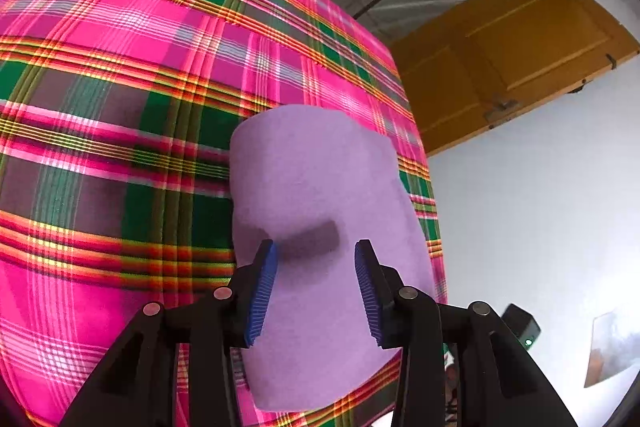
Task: Fold clothes
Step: 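Lower the folded lilac bundle onto the bed and open both grippers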
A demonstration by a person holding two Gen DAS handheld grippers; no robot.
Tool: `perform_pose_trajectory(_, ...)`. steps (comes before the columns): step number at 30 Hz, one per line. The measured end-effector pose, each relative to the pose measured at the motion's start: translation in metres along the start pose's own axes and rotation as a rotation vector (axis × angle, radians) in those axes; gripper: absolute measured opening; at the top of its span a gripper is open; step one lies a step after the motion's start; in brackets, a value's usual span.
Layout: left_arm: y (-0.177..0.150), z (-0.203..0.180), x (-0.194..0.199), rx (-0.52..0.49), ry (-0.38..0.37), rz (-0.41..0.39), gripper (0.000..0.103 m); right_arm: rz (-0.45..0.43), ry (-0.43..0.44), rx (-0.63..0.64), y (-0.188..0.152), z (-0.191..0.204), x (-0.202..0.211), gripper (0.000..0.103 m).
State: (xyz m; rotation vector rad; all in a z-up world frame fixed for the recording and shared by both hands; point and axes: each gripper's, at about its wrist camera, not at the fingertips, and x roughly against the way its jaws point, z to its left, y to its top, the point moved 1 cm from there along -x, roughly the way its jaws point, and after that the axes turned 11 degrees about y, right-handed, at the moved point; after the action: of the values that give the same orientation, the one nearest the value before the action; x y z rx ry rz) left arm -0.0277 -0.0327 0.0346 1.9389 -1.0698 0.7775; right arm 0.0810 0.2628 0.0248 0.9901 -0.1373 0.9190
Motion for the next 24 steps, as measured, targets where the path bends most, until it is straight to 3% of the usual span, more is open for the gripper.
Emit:
perform_pose_trajectory(3, 0.0, 0.003, 0.0, -0.001, 0.016, -0.015, 0.042, -0.021, 0.017, -0.011, -0.002, 0.003, 0.011, 0.011)
perform_pose_trajectory(13, -0.006, 0.015, -0.006, -0.002, 0.046, 0.016, 0.042, 0.086, -0.04, 0.001, 0.006, -0.009, -0.009, 0.021)
perform_pose_trajectory(15, -0.008, 0.017, -0.004, -0.012, 0.02, 0.012, 0.042, 0.094, -0.033, 0.015, 0.012, -0.01, -0.007, 0.034)
perform_pose_trajectory(18, -0.01, 0.018, -0.001, -0.036, -0.043, 0.008, 0.053, 0.128, 0.069, -0.019, 0.024, -0.018, -0.009, 0.044)
perform_pose_trajectory(20, -0.011, 0.019, -0.003, -0.054, -0.097, 0.027, 0.056, 0.161, 0.143, -0.056, 0.034, -0.026, -0.015, 0.047)
perform_pose_trajectory(24, -0.011, 0.022, -0.013, -0.073, -0.105, 0.094, 0.06, 0.236, 0.186, -0.117, 0.049, -0.044, -0.033, 0.05)
